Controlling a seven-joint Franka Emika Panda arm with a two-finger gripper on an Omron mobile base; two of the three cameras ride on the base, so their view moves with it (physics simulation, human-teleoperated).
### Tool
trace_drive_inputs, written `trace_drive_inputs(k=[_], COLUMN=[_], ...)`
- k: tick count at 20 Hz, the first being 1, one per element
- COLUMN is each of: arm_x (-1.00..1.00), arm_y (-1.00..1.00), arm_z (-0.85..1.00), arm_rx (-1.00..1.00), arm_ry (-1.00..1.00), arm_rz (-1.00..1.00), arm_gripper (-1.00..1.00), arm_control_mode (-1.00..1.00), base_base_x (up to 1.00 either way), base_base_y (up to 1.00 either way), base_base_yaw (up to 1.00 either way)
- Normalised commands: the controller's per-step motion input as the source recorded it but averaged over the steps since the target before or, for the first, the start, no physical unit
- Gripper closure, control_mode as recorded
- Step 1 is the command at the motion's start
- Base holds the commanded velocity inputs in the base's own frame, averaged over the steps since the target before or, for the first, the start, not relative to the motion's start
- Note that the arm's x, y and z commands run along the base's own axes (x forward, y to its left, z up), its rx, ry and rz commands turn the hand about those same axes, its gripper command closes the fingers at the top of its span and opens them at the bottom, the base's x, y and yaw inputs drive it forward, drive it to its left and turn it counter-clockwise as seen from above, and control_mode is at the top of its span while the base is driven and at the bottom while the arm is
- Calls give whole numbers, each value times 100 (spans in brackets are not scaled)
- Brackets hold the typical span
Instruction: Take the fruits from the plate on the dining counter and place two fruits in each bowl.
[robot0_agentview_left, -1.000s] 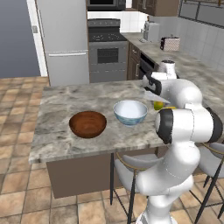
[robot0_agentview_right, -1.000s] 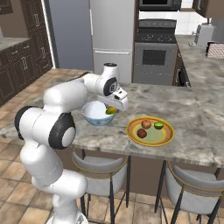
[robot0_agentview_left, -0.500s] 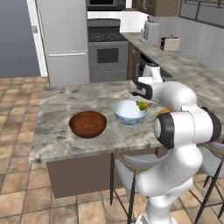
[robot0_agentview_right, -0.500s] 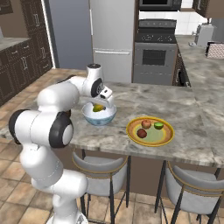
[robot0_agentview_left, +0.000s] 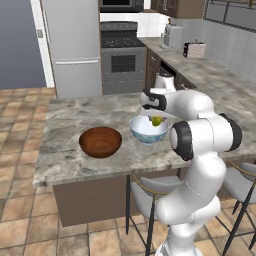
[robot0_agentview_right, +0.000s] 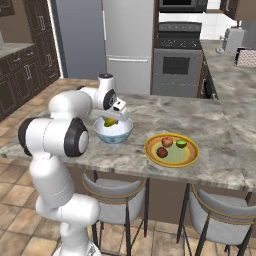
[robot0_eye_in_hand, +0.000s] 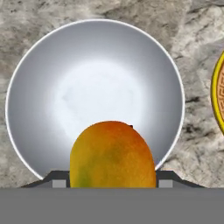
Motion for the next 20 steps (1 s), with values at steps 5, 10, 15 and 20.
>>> trace_drive_inputs(k=[5, 10, 15, 20], arm_x=[10, 2, 4, 6], arm_y=[12, 0, 0, 0], arm_z=[-50, -53, -35, -6], arm_rx=[-3, 0, 0, 0], arm_ry=[2, 0, 0, 0], arm_rz=[8, 6, 5, 1], arm_gripper=[100, 100, 100, 100], arm_control_mode=[-100, -100, -100, -100], base_base_x=[0, 0, 0, 0], base_base_y=[0, 0, 0, 0], base_base_yaw=[0, 0, 0, 0])
